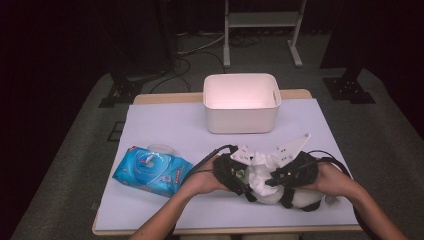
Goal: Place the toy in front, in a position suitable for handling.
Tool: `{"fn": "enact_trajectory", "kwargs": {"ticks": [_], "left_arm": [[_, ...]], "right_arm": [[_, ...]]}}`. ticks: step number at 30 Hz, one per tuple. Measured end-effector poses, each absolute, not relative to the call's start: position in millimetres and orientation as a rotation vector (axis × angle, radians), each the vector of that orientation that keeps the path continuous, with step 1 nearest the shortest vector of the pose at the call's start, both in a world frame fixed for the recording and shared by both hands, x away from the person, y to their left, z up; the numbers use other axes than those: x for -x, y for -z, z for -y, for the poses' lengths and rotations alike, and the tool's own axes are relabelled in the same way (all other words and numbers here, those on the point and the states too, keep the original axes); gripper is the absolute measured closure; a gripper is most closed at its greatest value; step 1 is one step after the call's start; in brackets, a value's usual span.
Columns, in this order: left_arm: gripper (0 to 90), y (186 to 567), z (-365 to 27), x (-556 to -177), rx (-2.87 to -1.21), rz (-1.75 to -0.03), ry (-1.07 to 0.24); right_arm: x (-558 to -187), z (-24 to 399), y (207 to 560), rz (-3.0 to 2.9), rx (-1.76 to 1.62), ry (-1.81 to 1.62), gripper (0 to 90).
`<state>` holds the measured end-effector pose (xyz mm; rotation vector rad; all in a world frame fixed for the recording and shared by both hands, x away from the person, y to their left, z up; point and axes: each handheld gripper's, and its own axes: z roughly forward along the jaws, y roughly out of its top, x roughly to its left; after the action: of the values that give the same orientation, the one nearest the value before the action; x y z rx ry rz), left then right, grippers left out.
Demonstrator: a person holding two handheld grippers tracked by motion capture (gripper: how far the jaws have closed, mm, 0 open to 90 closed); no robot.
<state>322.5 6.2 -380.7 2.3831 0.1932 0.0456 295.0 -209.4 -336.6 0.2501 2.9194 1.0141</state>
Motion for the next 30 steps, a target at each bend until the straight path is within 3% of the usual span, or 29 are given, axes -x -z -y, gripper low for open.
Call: {"fn": "enact_trajectory", "kwargs": {"ticks": [13, 30], "left_arm": [[25.9, 384.2, -9.1, -324.1, -2.383, -0.22, -0.018], [18.6, 378.7, -14.6, -330.3, -2.361, -0.237, 0.024]], "right_arm": [[-304.1, 251.4, 333.9, -2.872, -0.407, -0.953, 79.0], [-293.5, 245.8, 348.2, -2.883, -0.385, -0.985, 80.5]]}}
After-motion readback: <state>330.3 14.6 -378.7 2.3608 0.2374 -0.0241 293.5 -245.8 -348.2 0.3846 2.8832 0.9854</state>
